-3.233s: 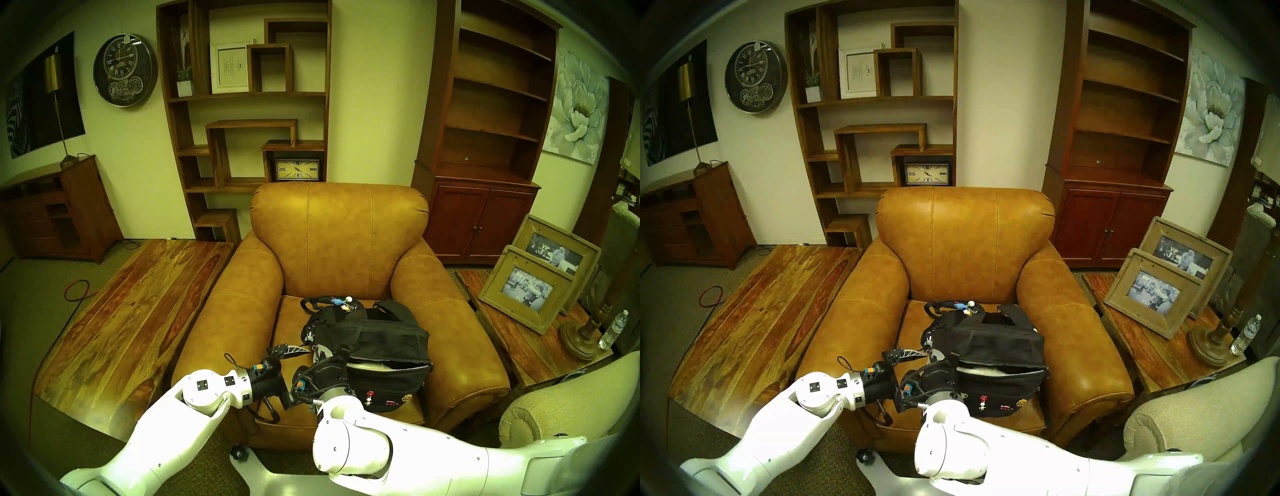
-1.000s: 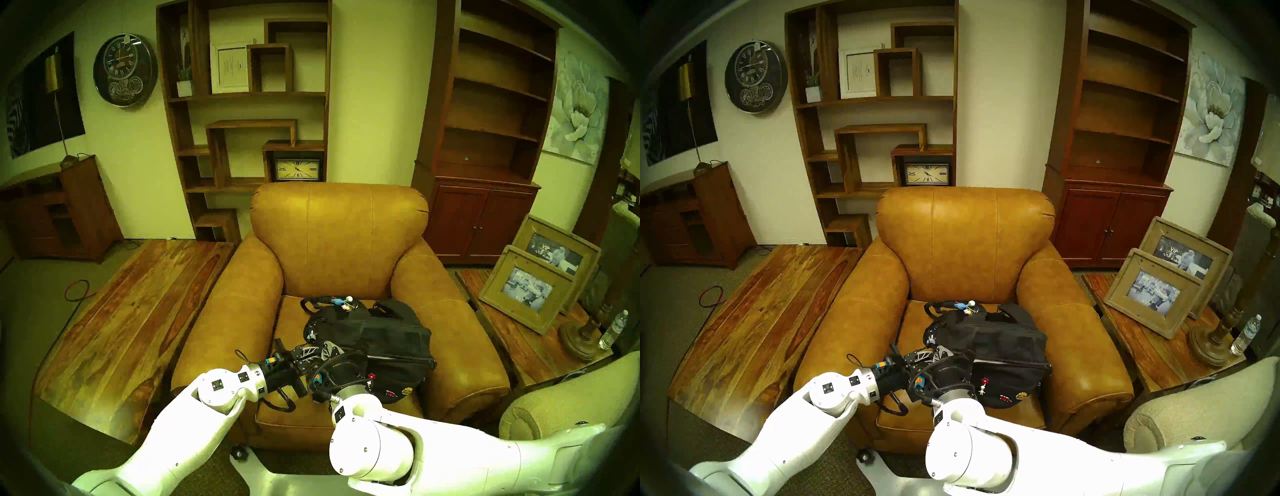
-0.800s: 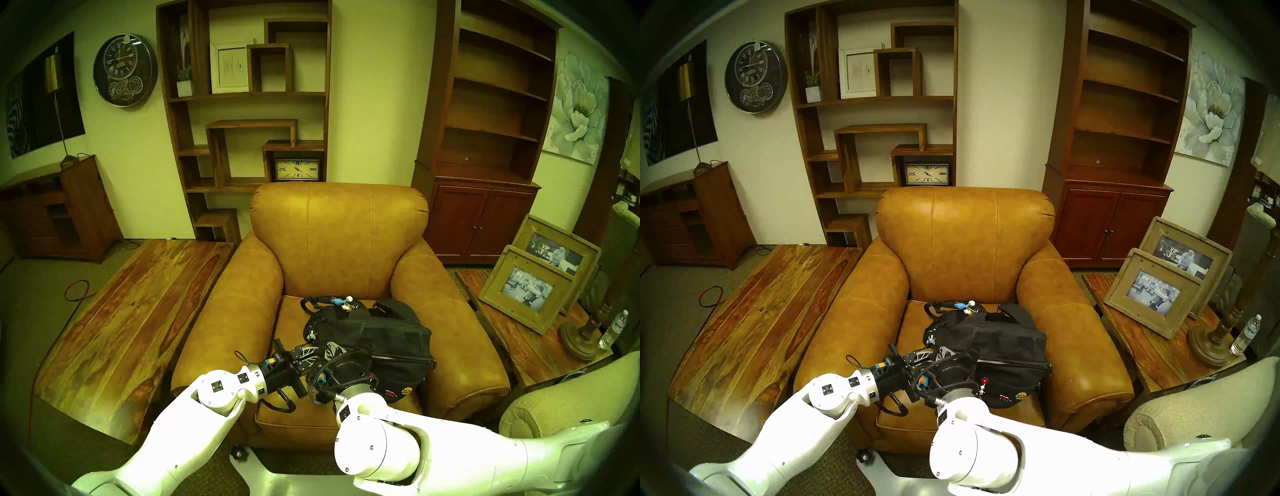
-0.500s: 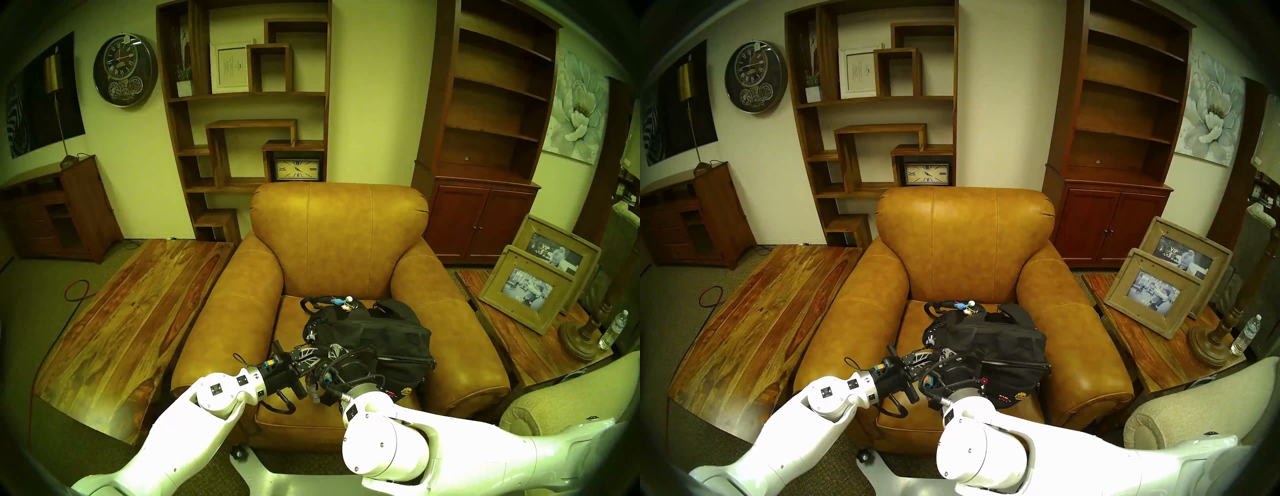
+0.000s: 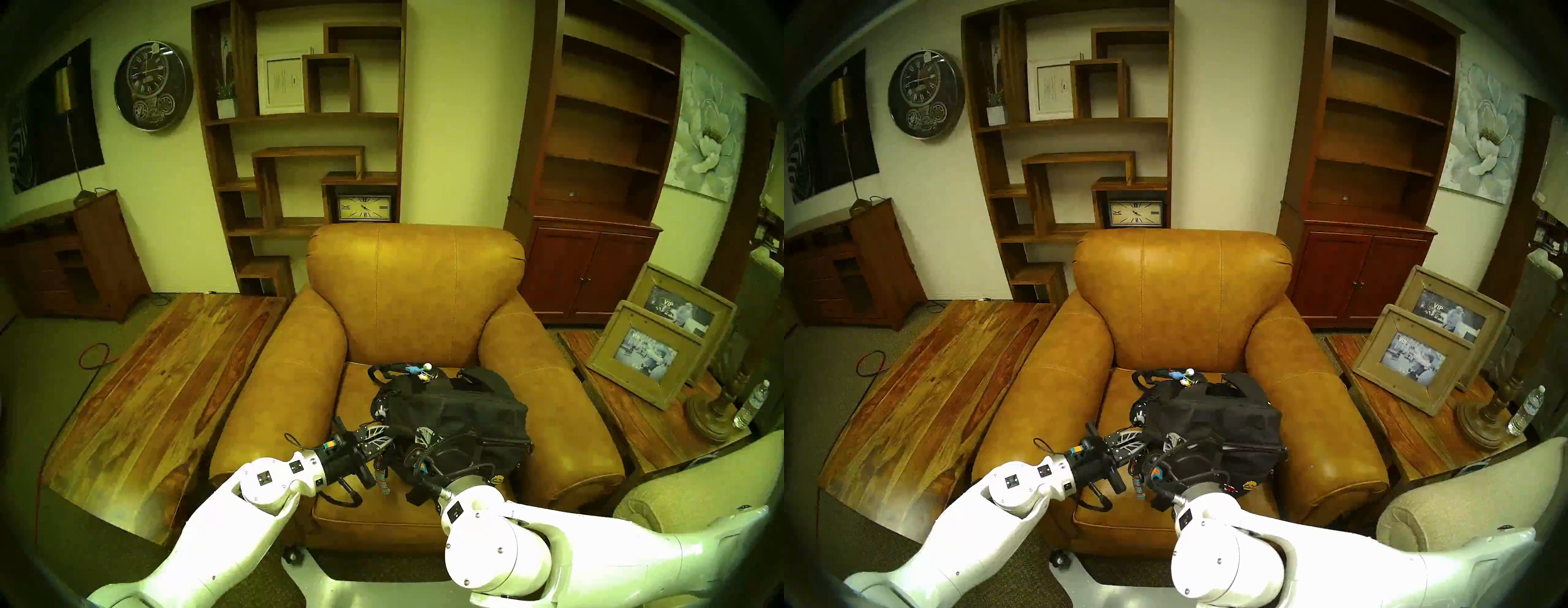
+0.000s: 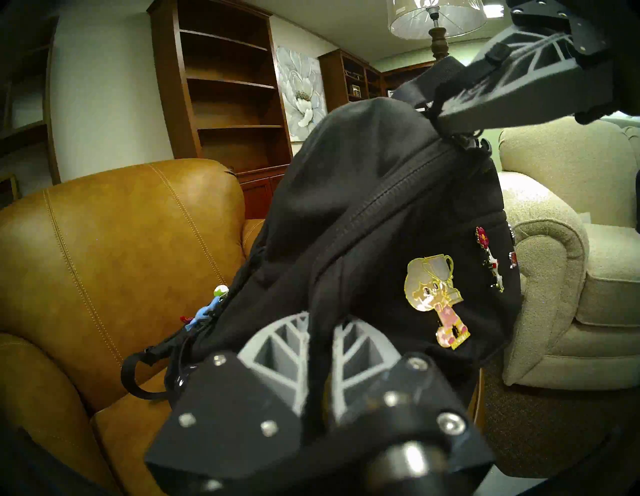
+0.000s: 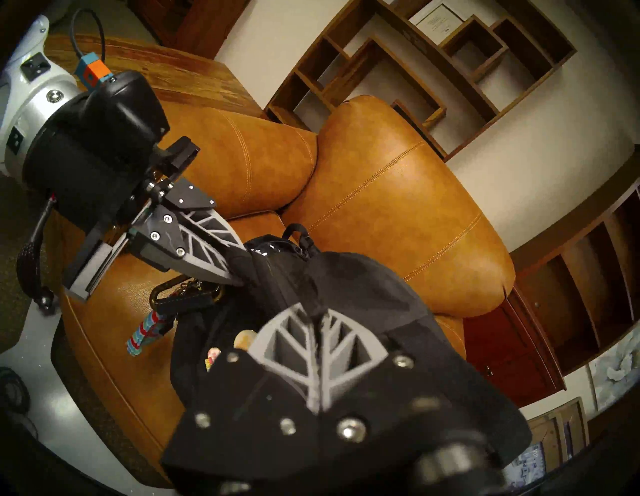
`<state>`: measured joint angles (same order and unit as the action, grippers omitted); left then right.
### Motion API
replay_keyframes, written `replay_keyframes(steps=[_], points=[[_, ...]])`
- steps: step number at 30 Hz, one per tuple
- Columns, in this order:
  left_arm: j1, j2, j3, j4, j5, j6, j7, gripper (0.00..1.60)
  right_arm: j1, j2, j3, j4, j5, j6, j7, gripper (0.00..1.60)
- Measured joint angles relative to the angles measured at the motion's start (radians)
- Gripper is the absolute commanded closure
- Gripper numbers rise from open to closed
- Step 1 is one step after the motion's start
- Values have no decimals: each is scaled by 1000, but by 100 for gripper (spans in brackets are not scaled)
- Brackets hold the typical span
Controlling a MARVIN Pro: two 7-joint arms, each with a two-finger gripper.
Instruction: Close a bag with a zipper
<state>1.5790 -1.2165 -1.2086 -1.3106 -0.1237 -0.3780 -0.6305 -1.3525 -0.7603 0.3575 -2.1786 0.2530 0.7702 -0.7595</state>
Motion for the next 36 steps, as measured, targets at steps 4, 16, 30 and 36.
replay_keyframes(steps=[4, 16, 30, 36], points=[[1, 3, -2, -3, -1, 3, -2, 160, -16, 23, 1, -9, -12, -17, -16, 160], [5, 15, -11, -14, -13, 19, -25, 160, -67, 85, 2, -33, -38, -61, -60, 160], [17, 32, -30, -33, -42, 40, -68, 160, -136, 189, 5, -90, -39, -79, -93, 160], [30, 39, -38, -46, -52, 50, -84, 160, -172, 234, -1, -100, -50, -80, -128, 160]])
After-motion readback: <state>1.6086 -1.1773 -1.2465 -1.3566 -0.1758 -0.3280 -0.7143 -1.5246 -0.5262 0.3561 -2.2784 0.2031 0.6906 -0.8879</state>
